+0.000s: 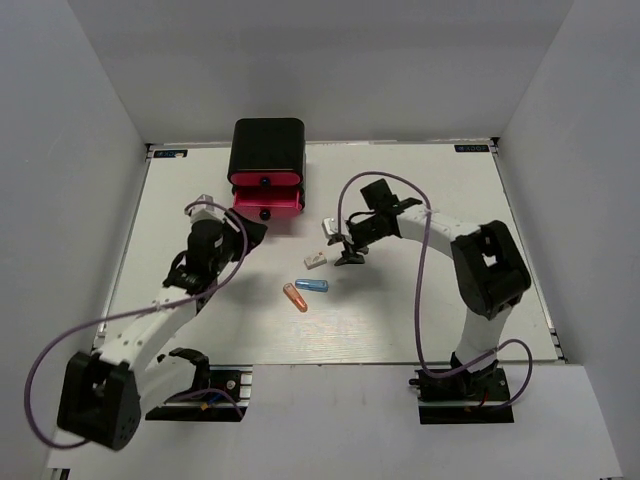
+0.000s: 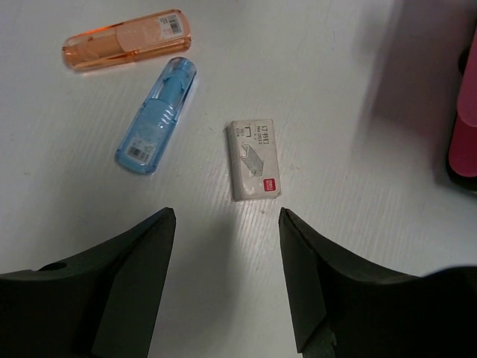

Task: Sort the stationery into containers
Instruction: Pick up the stationery from the center of the board, then place the stationery in the storage box, then close the drawer in the storage box.

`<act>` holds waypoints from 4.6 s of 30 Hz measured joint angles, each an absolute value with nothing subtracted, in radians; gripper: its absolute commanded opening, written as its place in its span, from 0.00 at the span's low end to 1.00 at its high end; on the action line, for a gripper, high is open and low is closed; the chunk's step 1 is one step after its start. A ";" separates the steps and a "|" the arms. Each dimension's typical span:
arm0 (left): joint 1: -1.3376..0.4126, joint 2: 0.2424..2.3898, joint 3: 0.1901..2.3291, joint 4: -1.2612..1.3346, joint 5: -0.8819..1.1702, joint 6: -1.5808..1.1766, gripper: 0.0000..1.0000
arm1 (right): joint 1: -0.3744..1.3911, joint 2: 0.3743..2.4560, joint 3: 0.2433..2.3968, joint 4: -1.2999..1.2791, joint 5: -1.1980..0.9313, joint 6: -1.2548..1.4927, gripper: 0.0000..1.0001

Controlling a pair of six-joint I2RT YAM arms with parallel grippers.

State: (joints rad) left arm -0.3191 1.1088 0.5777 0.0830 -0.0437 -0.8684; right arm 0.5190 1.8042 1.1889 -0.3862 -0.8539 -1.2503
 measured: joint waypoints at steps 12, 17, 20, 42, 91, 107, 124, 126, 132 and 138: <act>-0.320 0.593 0.385 -0.234 -0.039 -0.850 0.72 | 0.606 2.068 1.424 -0.435 -0.723 -1.267 0.65; -0.320 0.539 0.383 -0.310 -0.041 -0.859 0.72 | 0.621 2.116 1.481 -0.474 -0.695 -1.287 0.60; -0.320 0.542 0.381 -0.329 -0.040 -0.862 0.72 | 0.629 2.127 1.504 -0.508 -0.683 -1.326 0.43; -0.320 0.694 0.354 -0.259 0.015 -0.873 0.72 | 0.649 1.742 1.439 -0.250 -0.696 -0.984 0.12; -0.320 0.690 0.336 -0.230 0.015 -0.899 0.53 | 0.766 2.037 1.570 0.120 -0.239 -0.856 0.29; -0.309 1.319 0.609 0.075 -0.030 -1.007 0.10 | 0.620 1.526 1.044 0.253 -0.256 -0.589 0.00; -0.300 1.594 0.857 0.029 -0.109 -1.139 0.16 | 0.483 1.382 0.834 0.213 -0.260 -0.508 0.00; -0.300 1.611 0.873 0.018 -0.117 -1.145 0.16 | 0.472 1.382 0.834 0.213 -0.264 -0.506 0.00; -0.298 1.668 0.920 0.000 -0.132 -1.166 0.17 | 0.450 1.382 0.834 0.212 -0.274 -0.504 0.00; -0.295 1.726 0.995 -0.009 -0.148 -1.176 0.19 | 0.437 1.381 0.834 0.209 -0.291 -0.504 0.00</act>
